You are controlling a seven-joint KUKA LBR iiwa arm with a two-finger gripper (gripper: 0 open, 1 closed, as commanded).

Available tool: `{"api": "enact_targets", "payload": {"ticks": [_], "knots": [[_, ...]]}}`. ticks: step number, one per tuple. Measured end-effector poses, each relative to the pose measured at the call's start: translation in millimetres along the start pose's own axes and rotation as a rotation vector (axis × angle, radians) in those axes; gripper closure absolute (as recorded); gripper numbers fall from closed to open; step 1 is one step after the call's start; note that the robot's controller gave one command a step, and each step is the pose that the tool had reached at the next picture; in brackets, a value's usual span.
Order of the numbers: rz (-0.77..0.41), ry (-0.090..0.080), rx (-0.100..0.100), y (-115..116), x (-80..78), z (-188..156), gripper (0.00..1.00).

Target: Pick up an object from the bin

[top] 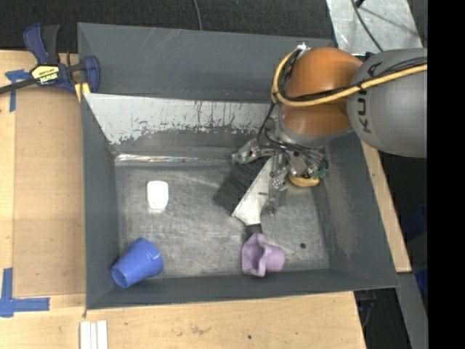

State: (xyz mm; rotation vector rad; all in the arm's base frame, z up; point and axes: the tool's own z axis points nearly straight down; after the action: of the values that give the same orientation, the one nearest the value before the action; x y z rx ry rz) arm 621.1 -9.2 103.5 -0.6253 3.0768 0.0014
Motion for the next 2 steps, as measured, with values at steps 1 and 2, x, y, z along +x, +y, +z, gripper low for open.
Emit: {"api": "enact_targets", "payload": {"ticks": [1, 2], "knots": [[-0.199, -0.006, 0.003, -6, -2.0, -10, 0.00], [-0.101, -0.003, 0.001, -9, -6.3, 31, 0.00]]}}
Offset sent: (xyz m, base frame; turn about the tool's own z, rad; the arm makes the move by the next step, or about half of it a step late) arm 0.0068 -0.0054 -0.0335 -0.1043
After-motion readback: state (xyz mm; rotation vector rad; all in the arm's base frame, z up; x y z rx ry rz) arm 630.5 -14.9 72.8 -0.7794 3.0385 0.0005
